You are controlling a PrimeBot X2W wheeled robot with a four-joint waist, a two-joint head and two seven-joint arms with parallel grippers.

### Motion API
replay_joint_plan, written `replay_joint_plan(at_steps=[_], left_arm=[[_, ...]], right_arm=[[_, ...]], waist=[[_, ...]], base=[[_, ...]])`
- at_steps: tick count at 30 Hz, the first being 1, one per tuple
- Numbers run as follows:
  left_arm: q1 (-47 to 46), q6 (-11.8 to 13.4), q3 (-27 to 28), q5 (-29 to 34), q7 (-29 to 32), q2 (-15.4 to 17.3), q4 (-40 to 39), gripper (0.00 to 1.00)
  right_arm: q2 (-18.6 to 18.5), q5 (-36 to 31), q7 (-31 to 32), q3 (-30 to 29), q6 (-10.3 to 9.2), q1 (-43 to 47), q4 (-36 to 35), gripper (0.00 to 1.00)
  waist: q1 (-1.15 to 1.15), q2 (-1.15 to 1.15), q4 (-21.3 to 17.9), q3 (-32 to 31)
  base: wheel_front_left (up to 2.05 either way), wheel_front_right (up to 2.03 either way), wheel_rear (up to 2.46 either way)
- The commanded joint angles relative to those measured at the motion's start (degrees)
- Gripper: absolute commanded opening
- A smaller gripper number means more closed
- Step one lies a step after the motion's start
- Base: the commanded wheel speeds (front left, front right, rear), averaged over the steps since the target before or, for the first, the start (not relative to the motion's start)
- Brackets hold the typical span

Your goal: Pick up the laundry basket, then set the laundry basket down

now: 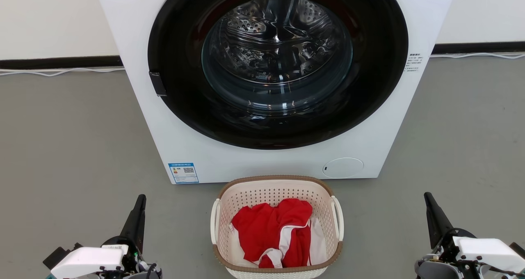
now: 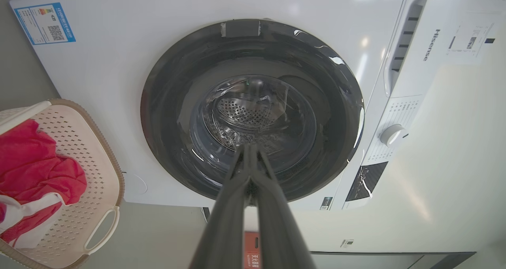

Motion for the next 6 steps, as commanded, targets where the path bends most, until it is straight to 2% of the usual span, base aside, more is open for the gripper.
replay_joint_plan(at_steps=[1,6], left_arm=[[-3.2,-0.4,1.8,-0.2,0.3,0.8,-1.6,0.00],[-3.2,-0.4,1.8,-0.2,0.3,0.8,-1.6,0.00]], right_arm=[[-0.7,0.4,0.4,1.1,0.41,-3.4,-1.8,0.00],[-0.7,0.4,0.4,1.1,0.41,-3.4,-1.8,0.00]], waist=[[0.00,0.00,0.0,0.0],[0.00,0.00,0.0,0.0]], base=[[0.00,0.00,0.00],[0.00,0.00,0.00]])
